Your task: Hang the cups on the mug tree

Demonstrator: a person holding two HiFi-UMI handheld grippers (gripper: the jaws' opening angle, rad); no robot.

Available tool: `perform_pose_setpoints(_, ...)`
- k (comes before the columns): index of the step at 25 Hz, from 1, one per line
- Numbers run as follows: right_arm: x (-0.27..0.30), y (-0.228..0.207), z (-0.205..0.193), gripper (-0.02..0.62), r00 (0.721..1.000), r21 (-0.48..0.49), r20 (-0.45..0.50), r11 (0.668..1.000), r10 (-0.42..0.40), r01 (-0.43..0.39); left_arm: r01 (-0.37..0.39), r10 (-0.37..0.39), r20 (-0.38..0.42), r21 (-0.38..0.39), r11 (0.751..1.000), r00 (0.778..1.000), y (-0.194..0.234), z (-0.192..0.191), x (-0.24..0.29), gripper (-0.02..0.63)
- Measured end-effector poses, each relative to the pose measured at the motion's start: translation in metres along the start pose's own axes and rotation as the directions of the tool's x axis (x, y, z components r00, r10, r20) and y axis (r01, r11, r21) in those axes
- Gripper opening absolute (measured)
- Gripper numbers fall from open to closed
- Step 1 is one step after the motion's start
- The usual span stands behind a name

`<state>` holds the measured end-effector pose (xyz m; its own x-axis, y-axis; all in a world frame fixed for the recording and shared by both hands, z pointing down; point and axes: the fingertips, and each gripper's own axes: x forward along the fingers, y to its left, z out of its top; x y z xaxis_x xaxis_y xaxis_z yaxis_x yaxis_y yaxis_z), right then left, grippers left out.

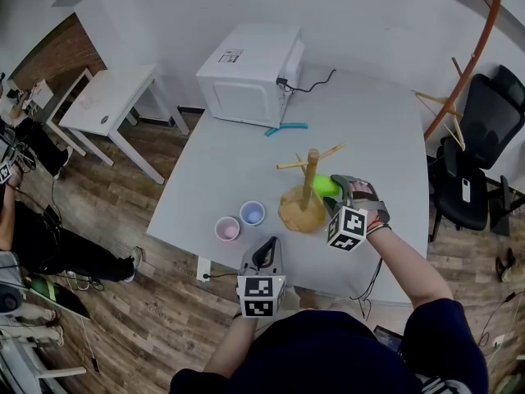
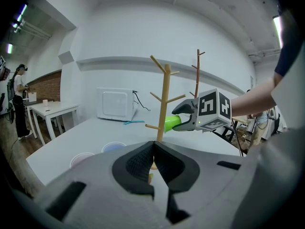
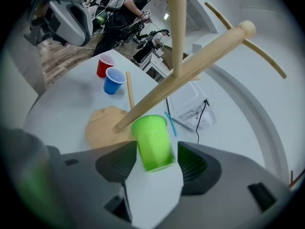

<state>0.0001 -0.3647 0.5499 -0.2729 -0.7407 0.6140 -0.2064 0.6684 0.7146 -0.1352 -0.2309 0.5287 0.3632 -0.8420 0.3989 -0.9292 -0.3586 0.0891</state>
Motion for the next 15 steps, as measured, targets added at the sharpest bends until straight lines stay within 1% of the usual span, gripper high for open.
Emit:
perform_pose_setpoints(6, -0.003, 0.001, -0.002, 0.261, 1.0, -0.004, -0.006, 1.0, 0.006, -0.006, 0.001, -0.001, 0.001, 0.002, 1.0, 1.0, -0.005, -0.001, -0.002, 0.02)
perform_pose_setpoints(15, -0.014, 0.001, -0.003, 0.261, 1.0, 0.0, 0.002, 1.0, -0.012, 0.012, -0.003, 0.003, 0.005, -0.005, 1.0, 1.0, -0.011, -0.002, -0.007, 0.02)
